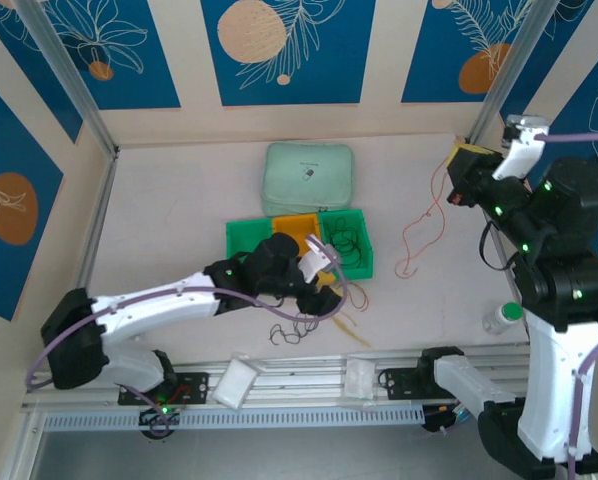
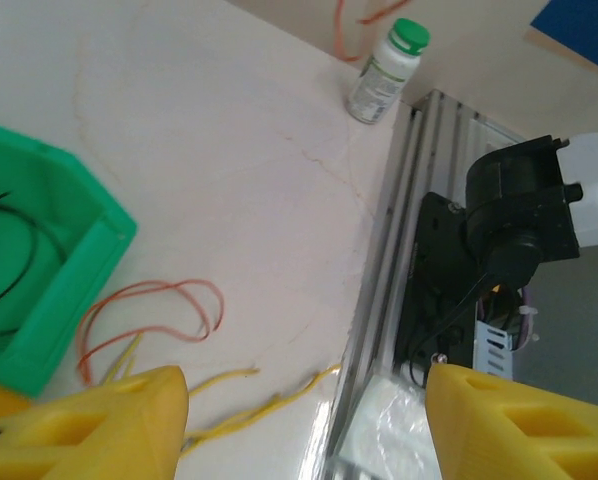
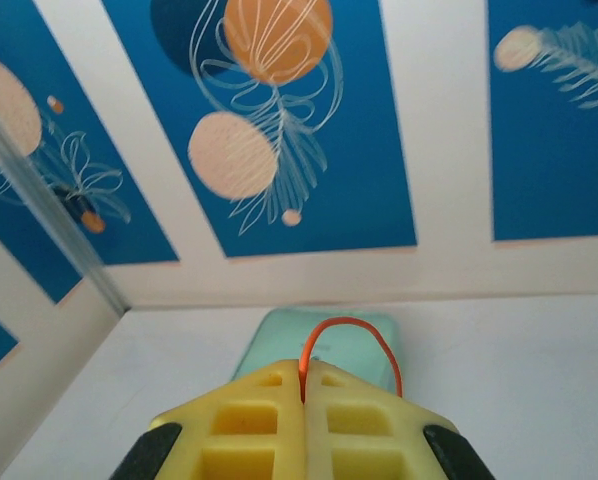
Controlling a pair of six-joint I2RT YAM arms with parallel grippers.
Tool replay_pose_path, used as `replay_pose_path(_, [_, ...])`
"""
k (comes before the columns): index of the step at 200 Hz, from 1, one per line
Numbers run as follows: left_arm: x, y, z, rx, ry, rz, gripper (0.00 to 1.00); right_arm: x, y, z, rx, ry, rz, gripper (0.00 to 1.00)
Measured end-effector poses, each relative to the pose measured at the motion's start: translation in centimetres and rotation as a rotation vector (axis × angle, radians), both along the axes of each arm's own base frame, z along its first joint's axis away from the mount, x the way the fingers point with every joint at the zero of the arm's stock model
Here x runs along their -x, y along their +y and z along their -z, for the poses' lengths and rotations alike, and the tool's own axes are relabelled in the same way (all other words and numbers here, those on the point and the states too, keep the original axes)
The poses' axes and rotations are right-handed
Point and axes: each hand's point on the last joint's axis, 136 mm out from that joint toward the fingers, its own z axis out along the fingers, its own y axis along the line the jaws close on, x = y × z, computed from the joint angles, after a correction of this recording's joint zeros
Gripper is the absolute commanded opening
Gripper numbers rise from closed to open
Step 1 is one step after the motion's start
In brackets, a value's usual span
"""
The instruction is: Untangle the cables
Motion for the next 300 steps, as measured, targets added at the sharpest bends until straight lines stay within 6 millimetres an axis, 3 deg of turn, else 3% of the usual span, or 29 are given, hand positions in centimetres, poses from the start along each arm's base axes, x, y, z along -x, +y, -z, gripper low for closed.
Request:
replay_pose_path(35, [-1.4,5.8,-0.8,-0.057,-0.038,-0.161,0.67,-2.8,2.9,3.3,-0.039,0.123,-0.123,0.02])
replay_pose_path(95, [-5.8,16.7,-1.9,-0.125,-0.073,-0.581,0.70,-3.2,9.2,6.1,-0.046,0.202,-0.335,0.02])
replay_pose_path(122, [-6.6,20.0,-1.4,-0.167,-0.049,-0.709,0.74,-4.4,12.2,7.7,-0.031,0.245,-0.407,0.02])
replay_pose_path(184, [-6.2,21.5,0.2,-0.228,0.019,-0.754,0.77,-8.0,15.4,11.7,-0.011,0.352,-0.454,0.02])
replay_pose_path(300, [-6.3,21.6,0.0,-0.209,0.027,-0.755,0.77,-10.7,17.8,15.1,-0.005,0.431,-0.500,0.02])
